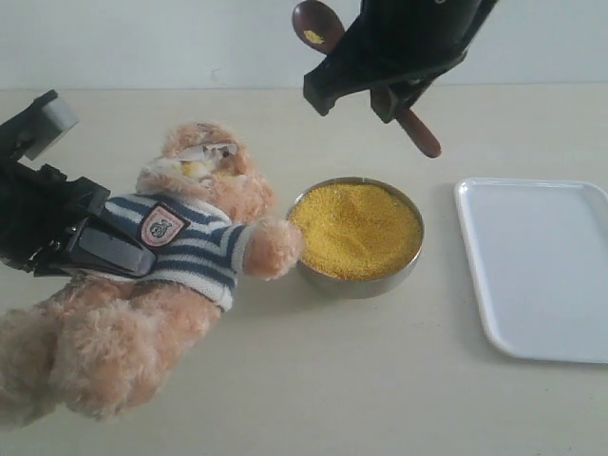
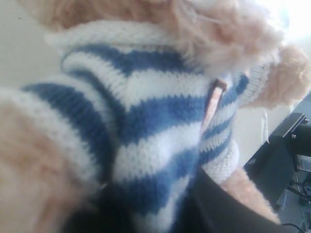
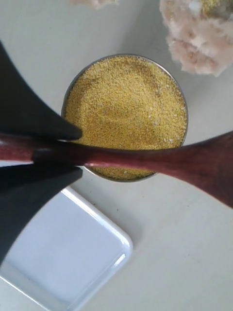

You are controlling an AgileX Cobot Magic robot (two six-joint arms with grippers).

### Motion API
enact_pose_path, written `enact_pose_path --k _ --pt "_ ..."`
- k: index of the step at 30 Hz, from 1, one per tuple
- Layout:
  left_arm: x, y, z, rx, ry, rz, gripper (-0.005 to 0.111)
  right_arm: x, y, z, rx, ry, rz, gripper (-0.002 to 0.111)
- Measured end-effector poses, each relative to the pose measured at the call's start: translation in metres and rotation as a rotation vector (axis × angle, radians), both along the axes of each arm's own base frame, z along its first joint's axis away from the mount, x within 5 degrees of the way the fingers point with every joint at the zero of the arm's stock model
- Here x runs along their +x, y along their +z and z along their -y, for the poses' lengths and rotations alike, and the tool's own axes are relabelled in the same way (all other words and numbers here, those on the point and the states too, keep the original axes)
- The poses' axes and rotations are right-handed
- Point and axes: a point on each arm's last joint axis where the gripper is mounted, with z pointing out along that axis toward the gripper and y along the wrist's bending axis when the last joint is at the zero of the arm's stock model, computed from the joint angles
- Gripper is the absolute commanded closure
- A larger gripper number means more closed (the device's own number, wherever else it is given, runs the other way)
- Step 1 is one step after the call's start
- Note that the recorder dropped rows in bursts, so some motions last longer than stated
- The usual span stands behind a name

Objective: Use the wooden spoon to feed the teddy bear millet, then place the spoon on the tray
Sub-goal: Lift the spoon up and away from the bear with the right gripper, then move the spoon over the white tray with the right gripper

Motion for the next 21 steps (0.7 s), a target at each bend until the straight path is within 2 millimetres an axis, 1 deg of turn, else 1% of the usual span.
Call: enact_pose_path --k 4,10,12,15,19,21 --pt "0.001 0.001 -0.004 0.0 0.017 0.006 0.103 0.014 -0.001 0.02 0.034 -0.075 -0.031 0.109" --pt "0.004 0.001 -0.013 0.005 0.059 0.012 0.103 0.028 -0.001 0.042 0.068 -0.153 -0.056 0.109" --pt "0.005 0.001 -0.016 0.007 0.073 0.015 0.103 0.03 -0.006 0.05 0.077 -0.172 -0.078 0.109" --pt "0.006 0.001 -0.017 0.013 0.083 0.021 0.103 0.031 -0.021 0.059 0.068 -0.197 -0.136 0.109" --pt "0.006 0.001 -0.018 0.015 0.086 0.023 0.103 0.028 -0.049 0.076 0.018 -0.235 -0.226 0.109" --pt "0.007 0.0 -0.018 0.022 0.095 0.032 0.103 0.026 -0.06 0.085 0.001 -0.257 -0.265 0.109"
